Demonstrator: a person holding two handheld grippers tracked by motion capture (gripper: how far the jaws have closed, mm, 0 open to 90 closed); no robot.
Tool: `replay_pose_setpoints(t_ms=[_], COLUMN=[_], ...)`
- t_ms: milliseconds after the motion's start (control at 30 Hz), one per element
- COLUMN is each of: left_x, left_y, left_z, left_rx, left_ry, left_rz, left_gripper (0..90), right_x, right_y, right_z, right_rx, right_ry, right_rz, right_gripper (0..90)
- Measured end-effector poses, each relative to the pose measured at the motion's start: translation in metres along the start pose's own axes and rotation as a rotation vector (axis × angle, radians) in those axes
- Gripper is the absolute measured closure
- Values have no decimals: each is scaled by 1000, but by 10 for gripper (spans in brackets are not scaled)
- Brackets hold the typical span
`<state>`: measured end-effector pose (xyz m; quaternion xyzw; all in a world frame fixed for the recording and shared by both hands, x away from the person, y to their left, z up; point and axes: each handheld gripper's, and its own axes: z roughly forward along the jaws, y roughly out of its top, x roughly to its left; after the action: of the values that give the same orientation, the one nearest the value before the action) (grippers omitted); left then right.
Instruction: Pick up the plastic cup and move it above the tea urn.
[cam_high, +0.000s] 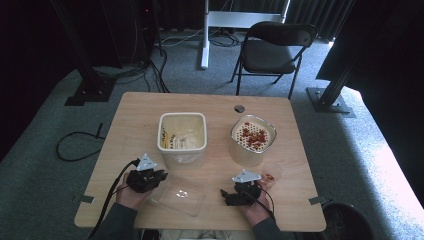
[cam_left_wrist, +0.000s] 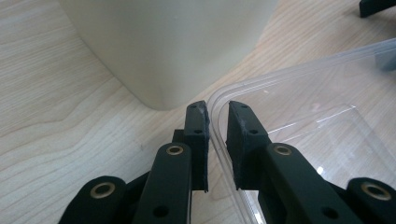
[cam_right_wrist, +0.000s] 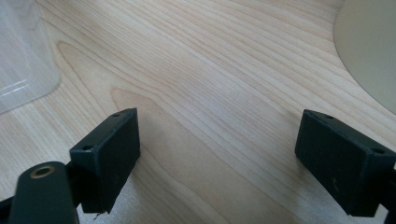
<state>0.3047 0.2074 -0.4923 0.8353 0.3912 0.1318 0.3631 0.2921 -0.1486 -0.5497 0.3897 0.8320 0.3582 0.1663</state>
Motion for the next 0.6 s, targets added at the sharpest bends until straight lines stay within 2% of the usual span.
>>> replay_pose_setpoints(t_ms=[100, 200, 467, 600], left_x=[2, 5, 7, 11], left_y=[2, 4, 12, 13], left_z=[-4, -11, -30, -40], left_rx=[-22, -55, -101, -126], left_ry=[-11, -39, -32, -30], left_rz=[-13, -33, -23, -36], left_gripper=[804, 816, 831, 839], right_x=[0, 0, 0, 0], right_y=[0, 0, 0, 0], right_z=[0, 0, 0, 0], right_rx=[0, 0, 0, 0], right_ry=[0, 0, 0, 0], right_rz=[0, 0, 0, 0], right_gripper=[134, 134, 135, 134])
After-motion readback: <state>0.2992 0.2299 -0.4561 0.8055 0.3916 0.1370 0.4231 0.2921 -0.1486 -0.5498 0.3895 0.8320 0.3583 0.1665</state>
